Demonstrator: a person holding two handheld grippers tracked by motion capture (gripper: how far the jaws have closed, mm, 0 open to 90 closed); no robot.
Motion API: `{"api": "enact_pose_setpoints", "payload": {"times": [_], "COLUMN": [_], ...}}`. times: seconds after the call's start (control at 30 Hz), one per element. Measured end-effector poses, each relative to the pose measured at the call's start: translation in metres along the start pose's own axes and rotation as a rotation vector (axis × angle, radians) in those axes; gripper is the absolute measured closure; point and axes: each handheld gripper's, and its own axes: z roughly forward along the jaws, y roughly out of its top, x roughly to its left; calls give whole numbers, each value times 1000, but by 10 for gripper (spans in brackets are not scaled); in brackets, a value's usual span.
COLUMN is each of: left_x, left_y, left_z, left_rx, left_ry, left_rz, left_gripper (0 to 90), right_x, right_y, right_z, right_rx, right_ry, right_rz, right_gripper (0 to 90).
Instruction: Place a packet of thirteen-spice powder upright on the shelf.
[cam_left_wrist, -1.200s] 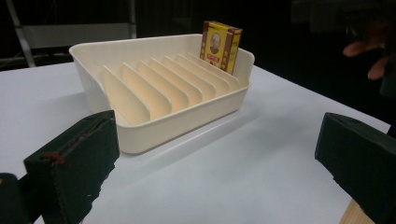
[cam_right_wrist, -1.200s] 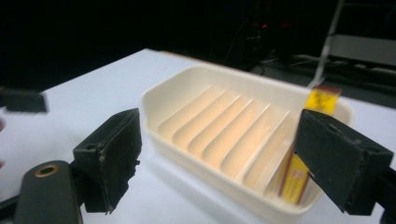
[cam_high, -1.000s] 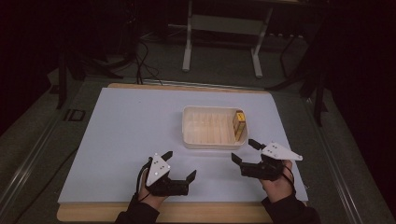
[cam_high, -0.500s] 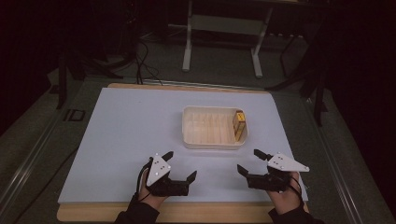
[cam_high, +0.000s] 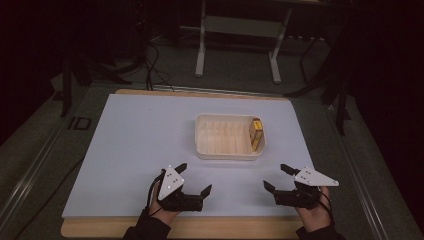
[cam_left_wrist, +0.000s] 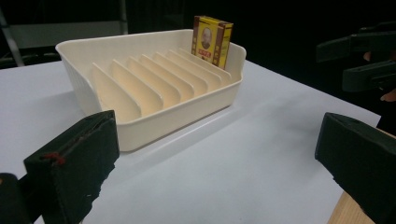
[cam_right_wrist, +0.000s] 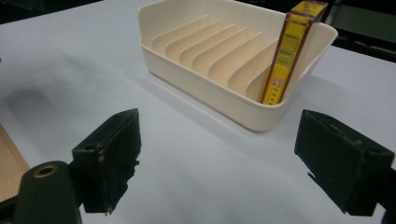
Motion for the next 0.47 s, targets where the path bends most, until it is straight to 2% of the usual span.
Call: {"api": "enact_pose_setpoints", "payload": {"times": [0.1, 0.2, 0.47], "left_x": [0, -1, 1], "left_y": [-1, -2, -5], "left_z": [0, 1, 3], "left_rx": [-3, 5, 19], "left_ry": [0, 2, -7], "left_rz": [4, 24, 11], "left_gripper": [8, 8, 8], "right_x": [-3, -6, -5], "right_y": [-3, -4, -4], "right_z": [-2, -2, -1], "right_rx": [-1, 7, 16], "right_ry": [9, 9, 4], "right_rz": [-23, -57, -72], "right_gripper": [144, 144, 142]}}
